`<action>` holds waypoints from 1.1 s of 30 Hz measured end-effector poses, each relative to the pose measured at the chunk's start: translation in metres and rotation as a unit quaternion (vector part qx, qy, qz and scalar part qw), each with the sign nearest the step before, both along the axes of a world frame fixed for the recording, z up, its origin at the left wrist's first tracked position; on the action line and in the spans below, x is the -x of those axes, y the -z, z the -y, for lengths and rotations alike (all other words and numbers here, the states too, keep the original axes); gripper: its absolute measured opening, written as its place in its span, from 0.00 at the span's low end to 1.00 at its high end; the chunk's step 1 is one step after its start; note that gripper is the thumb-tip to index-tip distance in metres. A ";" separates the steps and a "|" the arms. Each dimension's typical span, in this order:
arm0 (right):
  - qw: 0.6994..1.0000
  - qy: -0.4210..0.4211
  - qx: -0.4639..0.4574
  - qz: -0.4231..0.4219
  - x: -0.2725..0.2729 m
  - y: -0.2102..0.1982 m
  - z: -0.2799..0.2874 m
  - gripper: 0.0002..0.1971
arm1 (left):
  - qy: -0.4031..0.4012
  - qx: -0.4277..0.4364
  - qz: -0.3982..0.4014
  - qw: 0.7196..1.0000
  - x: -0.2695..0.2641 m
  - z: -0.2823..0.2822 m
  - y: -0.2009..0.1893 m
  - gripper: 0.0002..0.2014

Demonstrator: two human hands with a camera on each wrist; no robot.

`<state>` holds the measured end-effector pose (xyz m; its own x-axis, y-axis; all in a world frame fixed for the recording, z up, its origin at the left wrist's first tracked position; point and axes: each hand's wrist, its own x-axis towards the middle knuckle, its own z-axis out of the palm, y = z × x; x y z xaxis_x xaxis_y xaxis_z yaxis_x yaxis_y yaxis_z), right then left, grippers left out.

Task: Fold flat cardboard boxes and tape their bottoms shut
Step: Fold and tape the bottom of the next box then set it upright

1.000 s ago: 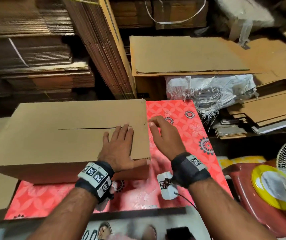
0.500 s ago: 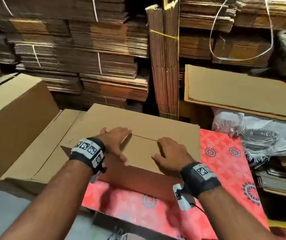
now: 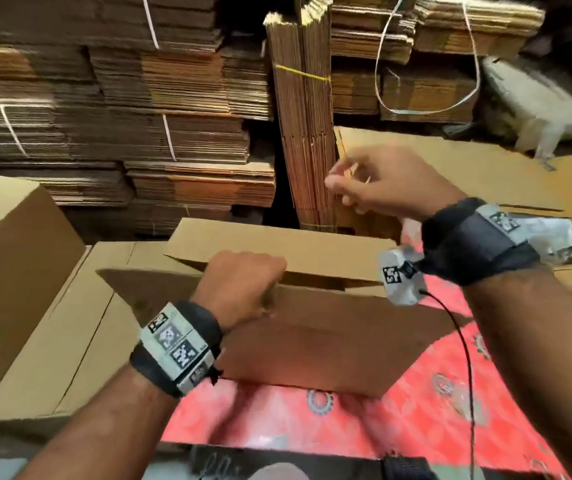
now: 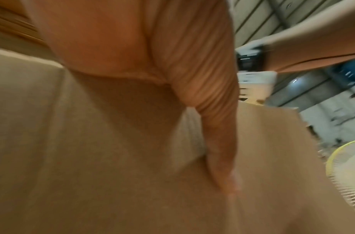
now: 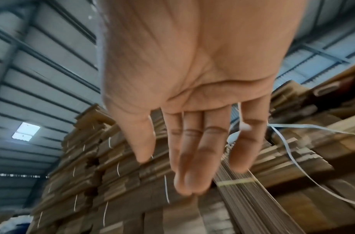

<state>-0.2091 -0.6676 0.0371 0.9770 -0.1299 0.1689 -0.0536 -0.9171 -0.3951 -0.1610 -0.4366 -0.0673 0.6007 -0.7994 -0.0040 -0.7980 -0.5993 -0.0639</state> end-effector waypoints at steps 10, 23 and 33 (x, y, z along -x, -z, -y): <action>0.969 -0.011 0.195 -0.153 -0.075 0.111 -0.058 0.20 | 0.049 -0.087 -0.172 0.980 0.062 -0.056 0.110 0.47; 0.940 0.043 0.303 -0.154 -0.088 0.168 -0.030 0.13 | 0.045 -0.041 -0.078 0.995 0.030 -0.076 0.157 0.61; 0.986 0.123 0.113 0.027 -0.088 0.094 0.052 0.18 | -0.145 -0.035 -0.135 0.980 -0.020 -0.074 0.091 0.43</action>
<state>-0.1208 -0.7191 -0.0572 0.9095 -0.3144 0.2720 -0.2694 -0.9441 -0.1901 -0.1407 -0.3621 -0.1579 0.7720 -0.5875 -0.2425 -0.5883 -0.8049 0.0773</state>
